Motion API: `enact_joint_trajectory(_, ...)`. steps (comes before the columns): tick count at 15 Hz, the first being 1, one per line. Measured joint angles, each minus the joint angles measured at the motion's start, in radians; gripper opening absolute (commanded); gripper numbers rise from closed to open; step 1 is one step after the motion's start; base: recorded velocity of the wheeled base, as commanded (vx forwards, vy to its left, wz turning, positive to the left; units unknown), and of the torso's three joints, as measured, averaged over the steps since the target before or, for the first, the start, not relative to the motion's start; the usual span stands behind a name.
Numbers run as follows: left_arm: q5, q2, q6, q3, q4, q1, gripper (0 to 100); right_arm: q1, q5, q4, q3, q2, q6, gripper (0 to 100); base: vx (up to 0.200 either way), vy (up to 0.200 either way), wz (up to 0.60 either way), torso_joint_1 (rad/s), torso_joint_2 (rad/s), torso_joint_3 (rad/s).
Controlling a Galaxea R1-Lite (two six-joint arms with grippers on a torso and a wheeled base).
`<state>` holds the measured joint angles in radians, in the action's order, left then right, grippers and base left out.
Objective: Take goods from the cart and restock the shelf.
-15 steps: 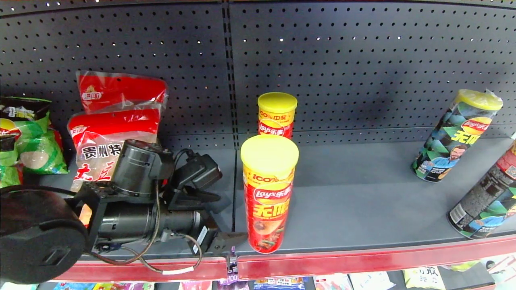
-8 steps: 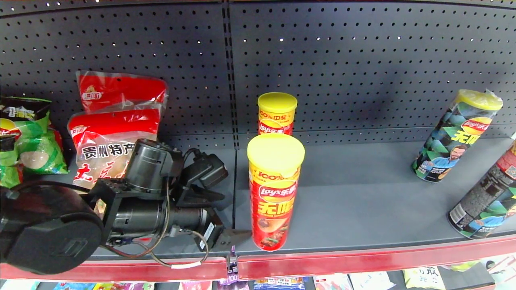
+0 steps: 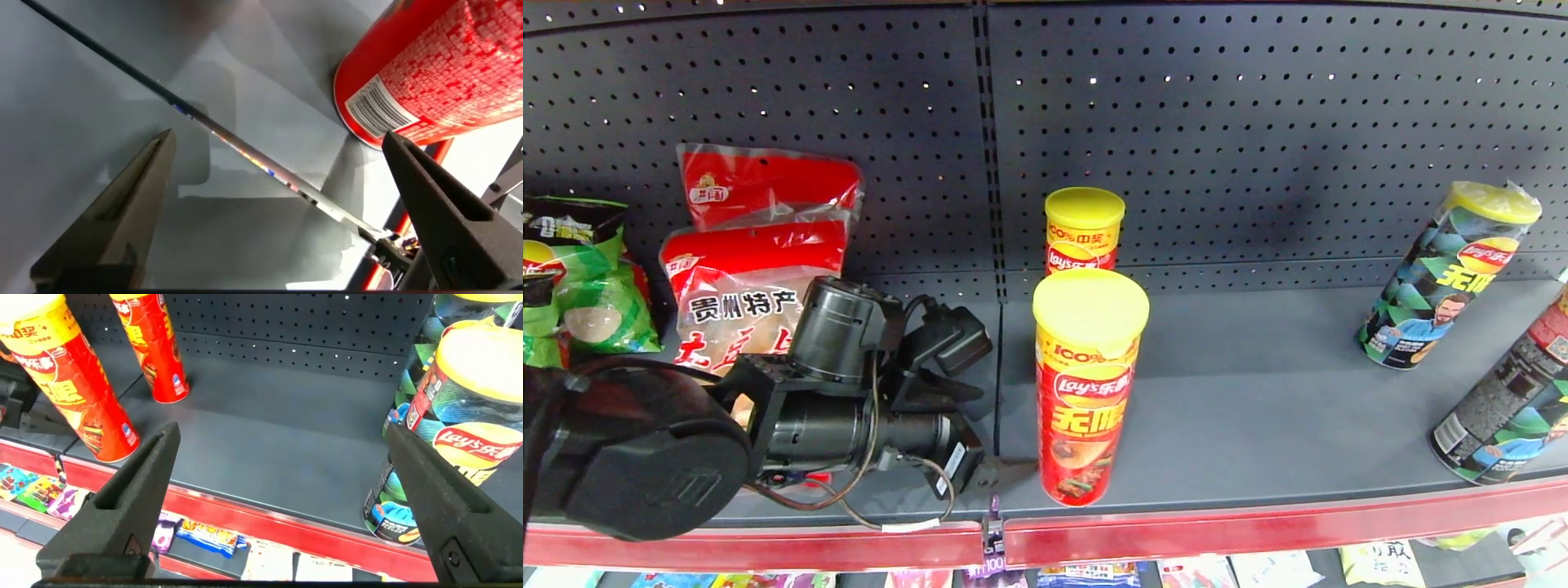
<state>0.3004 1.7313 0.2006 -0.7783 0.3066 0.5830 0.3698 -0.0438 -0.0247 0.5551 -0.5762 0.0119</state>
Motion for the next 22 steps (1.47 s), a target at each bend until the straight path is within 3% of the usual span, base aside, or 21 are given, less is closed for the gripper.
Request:
enact_joint_trajectory(11,-0.001,0.023,0.000,-0.027,0.000,0.010,100,0.001,0.001,0.000,-0.007,0.000,0.000,100,0.000,0.000,0.00,0.000,0.00,0.000)
enact_joint_trajectory(15,-0.022,-0.008,-0.003,0.008,-0.001,-0.007,100,0.001,0.003,0.000,-0.036,0.006,0.000,100,0.000,0.000,0.00,0.000,0.00,0.000)
enact_joint_trajectory(19,-0.040,-0.209,-0.006,0.138,-0.014,-0.115,100,-0.002,-0.014,-0.005,-0.137,0.056,0.005,100,0.000,0.000,0.00,0.000,0.00,0.000)
enact_joint_trajectory(21,-0.055,-0.391,-0.008,0.219,-0.092,-0.196,100,-0.037,-0.074,-0.068,-0.161,0.079,0.003,100,0.000,0.000,0.00,0.000,0.00,0.000)
enact_joint_trajectory(22,-0.062,-0.511,-0.012,0.252,-0.182,-0.246,100,-0.066,-0.105,-0.097,-0.165,0.089,0.003,100,0.000,0.000,0.00,0.000,0.00,0.000)
